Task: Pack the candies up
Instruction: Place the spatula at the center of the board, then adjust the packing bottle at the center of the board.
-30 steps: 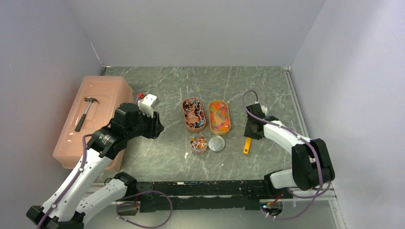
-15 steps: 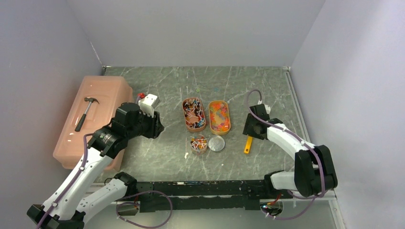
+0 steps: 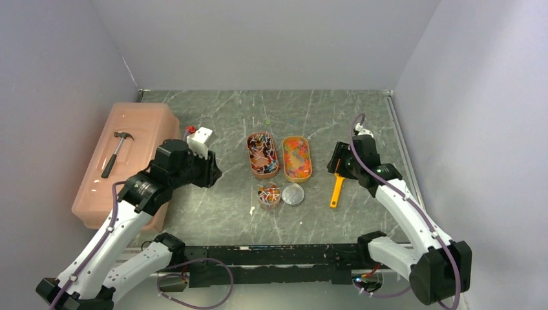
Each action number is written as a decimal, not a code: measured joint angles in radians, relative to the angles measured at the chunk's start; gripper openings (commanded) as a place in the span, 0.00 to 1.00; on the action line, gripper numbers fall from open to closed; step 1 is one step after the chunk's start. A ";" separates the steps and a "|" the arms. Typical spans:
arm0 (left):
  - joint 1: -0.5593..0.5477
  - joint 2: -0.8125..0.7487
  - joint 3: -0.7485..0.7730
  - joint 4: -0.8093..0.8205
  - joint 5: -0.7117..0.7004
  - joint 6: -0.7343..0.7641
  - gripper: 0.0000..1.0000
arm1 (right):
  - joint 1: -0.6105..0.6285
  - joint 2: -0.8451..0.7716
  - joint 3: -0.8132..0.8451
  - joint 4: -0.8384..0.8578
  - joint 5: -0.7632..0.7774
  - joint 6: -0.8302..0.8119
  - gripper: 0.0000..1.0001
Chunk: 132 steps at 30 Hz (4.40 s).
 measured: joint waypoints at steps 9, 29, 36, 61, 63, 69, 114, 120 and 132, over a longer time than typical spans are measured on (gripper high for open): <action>0.000 -0.015 0.000 0.000 0.000 0.000 0.40 | 0.220 0.018 0.078 0.003 -0.083 0.013 0.53; 0.000 -0.019 0.000 0.000 0.000 0.000 0.40 | 0.548 0.380 0.230 0.027 -0.072 0.056 0.34; 0.000 -0.019 0.000 0.000 0.000 0.000 0.40 | 0.577 0.446 0.248 0.019 -0.042 0.062 0.31; 0.000 -0.019 0.000 0.000 0.000 0.000 0.40 | 0.627 0.566 0.323 -0.042 0.043 0.062 0.00; 0.000 -0.019 0.000 0.000 0.000 0.000 0.40 | 0.627 0.566 0.325 -0.046 0.049 0.062 0.00; 0.000 -0.019 0.000 0.000 0.000 0.000 0.40 | 0.639 0.566 0.336 -0.077 0.057 0.062 0.00; 0.000 -0.026 0.000 0.000 0.000 0.000 0.40 | 0.757 0.600 0.383 -0.133 0.164 0.088 0.00; 0.000 -0.026 0.000 0.000 0.000 0.000 0.40 | 0.759 0.567 0.388 -0.154 0.166 0.089 0.00; 0.000 -0.026 0.000 0.000 0.000 0.000 0.40 | 0.766 0.597 0.377 -0.136 0.161 0.098 0.00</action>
